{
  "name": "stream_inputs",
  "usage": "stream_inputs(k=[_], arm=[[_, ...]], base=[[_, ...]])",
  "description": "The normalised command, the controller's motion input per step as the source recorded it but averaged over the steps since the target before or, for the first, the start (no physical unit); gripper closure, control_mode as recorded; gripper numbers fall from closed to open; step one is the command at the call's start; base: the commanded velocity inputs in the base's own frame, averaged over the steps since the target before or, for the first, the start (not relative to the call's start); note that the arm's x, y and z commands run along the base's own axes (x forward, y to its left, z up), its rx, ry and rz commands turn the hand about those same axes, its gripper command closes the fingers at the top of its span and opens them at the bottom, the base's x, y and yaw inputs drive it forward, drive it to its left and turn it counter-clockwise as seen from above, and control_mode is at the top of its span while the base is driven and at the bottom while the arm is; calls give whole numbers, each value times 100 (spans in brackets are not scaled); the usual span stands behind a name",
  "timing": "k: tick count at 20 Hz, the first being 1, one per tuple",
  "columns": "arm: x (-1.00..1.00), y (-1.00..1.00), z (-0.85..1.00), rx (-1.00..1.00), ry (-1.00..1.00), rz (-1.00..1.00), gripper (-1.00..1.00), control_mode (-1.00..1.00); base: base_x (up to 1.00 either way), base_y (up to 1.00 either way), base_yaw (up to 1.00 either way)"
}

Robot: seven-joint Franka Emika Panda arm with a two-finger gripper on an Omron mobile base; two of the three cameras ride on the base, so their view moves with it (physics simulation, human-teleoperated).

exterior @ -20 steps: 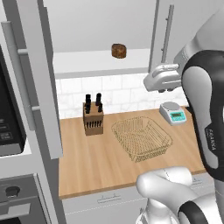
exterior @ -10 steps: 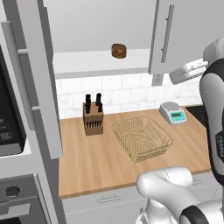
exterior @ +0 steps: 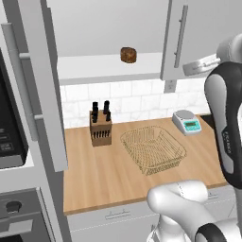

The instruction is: Open the cabinet, pick up the bread from the cabinet and place it in the basket. Then move the basket to the dining counter.

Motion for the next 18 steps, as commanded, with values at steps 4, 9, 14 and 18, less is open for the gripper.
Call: stream_inputs(k=[4, 9, 14, 18], arm=[[62, -23, 18, 0, 0, 0, -100, -100], [57, -7, 1, 0, 0, -2, -100, -100], [56, -7, 0, 1, 0, 0, -100, -100], [50, -29, 0, 9, 0, 2, -100, -100]], base=[[0, 0, 0], [0, 0, 0], [0, 0, 0], [0, 0, 0]])
